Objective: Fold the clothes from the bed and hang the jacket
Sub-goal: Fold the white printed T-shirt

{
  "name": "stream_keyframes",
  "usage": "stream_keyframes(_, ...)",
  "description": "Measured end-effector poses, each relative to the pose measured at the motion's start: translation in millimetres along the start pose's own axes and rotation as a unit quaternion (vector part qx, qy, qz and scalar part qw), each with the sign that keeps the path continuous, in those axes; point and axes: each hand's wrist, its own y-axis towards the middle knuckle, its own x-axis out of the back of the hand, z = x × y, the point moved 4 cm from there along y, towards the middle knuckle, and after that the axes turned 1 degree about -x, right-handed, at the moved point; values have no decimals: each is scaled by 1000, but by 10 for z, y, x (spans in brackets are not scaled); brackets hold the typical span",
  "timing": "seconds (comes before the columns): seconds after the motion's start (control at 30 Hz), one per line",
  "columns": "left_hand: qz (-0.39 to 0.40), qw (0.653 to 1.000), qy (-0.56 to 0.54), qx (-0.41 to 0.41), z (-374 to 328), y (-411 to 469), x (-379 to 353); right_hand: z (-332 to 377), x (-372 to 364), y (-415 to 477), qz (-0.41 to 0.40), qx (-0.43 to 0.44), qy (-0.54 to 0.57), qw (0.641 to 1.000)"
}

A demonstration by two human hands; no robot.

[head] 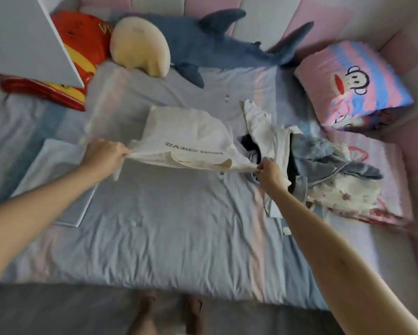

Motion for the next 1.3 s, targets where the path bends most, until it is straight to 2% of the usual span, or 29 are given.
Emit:
stream_keyframes(0.1,79,996,-32,30,127,-561,-967,-393,-898,-232,92,-18,-101,991)
stream_keyframes(0.17,134,985,-53,92,208,-966,-1508,-686,-1411,-443,138,-20,-127,982)
stream_keyframes(0.2,146,983,-57,94,144,-998,-1501,-737,-1432,-490,144,-13,-138,980)
stream_keyframes(0.33,244,957,-111,112,97,-1670,-2211,-1231,-2307,-979,251,-25,-163,954)
stream_keyframes(0.37,243,961,-97,91,83,-1831,-2364,-1332,-2468,-1121,267,-31,-174,947)
stream_keyframes(0.43,254,965,-60,29,75,-2084,-2666,-1505,-2692,-1297,270,-30,-195,942)
stream_keyframes(0.6,269,962,17,-38,61,-2495,-3104,-1786,-2954,-1542,209,4,-204,956)
stream_keyframes(0.7,263,962,34,-62,38,-2634,-3286,-1944,-3123,-1672,183,11,-193,964)
stream_keyframes(0.83,313,949,9,-44,-9,-2815,-3482,-2181,-3337,-1946,226,51,-229,945)
stream_keyframes(0.93,417,907,64,-15,-128,-2827,-3656,-2289,-3473,-2064,254,69,-245,933)
stream_keyframes(1.03,552,822,133,40,-200,-2628,-3754,-2201,-3444,-1996,178,81,-211,958)
stream_keyframes(1.07,550,825,123,52,-263,-2489,-3737,-2136,-3444,-1934,146,89,-201,964)
stream_keyframes(1.13,443,892,74,49,-402,-2196,-3733,-1969,-3482,-1755,95,115,-176,973)
stream_keyframes(1.2,319,947,6,32,-565,-1935,-3800,-1750,-3647,-1513,96,166,-161,968)
stream_keyframes(1.23,277,961,-15,3,-638,-1777,-3887,-1626,-3776,-1337,116,201,-161,959)
stream_keyframes(1.3,261,964,-16,-56,-759,-1486,-4129,-1386,-4023,-1017,167,269,-171,933)
